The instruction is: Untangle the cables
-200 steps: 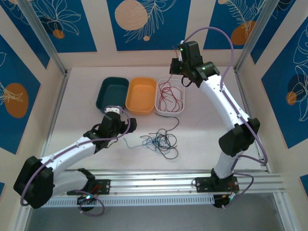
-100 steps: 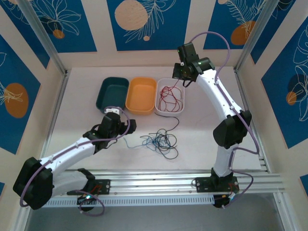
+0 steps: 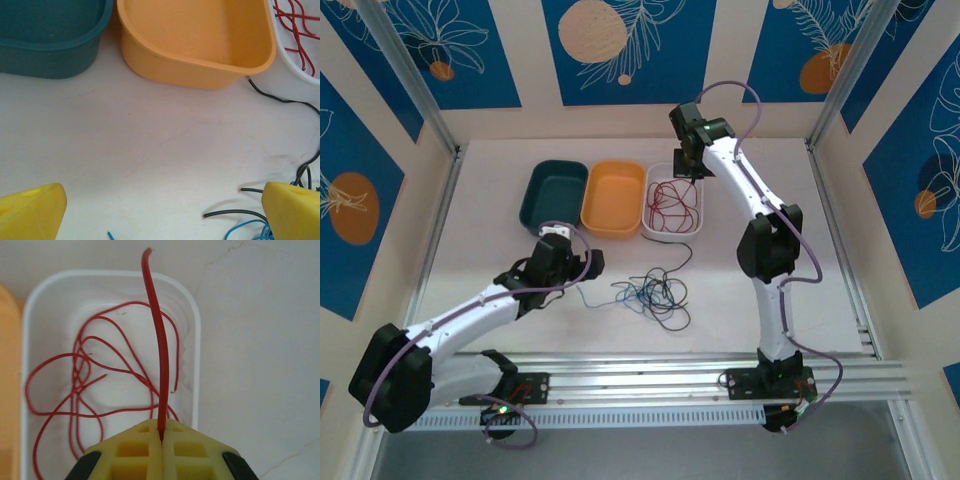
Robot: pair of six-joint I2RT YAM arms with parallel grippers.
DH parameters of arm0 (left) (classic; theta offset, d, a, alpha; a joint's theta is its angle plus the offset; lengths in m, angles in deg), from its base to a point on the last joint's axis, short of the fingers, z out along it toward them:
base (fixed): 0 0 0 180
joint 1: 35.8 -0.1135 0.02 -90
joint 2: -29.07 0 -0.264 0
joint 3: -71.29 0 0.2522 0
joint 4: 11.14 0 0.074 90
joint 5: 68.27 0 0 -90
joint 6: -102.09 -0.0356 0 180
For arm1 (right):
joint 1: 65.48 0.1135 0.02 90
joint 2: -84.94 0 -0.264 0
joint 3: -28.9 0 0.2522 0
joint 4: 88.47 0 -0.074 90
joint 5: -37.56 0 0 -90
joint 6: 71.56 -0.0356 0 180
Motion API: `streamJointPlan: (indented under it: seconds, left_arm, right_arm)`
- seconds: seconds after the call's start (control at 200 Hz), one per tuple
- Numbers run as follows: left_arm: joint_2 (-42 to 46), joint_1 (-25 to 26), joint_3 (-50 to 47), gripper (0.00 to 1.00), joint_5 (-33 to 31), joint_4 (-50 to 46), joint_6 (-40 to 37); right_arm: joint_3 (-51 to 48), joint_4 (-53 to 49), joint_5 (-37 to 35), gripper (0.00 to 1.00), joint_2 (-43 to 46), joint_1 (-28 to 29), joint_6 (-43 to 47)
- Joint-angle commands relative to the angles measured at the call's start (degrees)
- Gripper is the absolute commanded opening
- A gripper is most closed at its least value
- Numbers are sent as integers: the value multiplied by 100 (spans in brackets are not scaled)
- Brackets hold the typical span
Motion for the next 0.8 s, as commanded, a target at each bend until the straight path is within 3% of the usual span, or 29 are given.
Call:
streamJointPlan:
  seconds: [0.0,0.36,0.665,0.795]
  left_arm:
    - [-45,-60,125,100,85,-82,-172]
    - [-37,-53,57,100,108,-70,-174]
    - [24,-56,8,100,100,-87,-175]
    - [26,-56,3,100,108,-101,-183]
  right_arm:
    - [180,-202,-196,0,-152,10,260]
    - [143,85,69,0,-880,90,973]
    - [198,41,254,0,-1273,90,1063]
    - [221,17,358,15,-1258,93,1072]
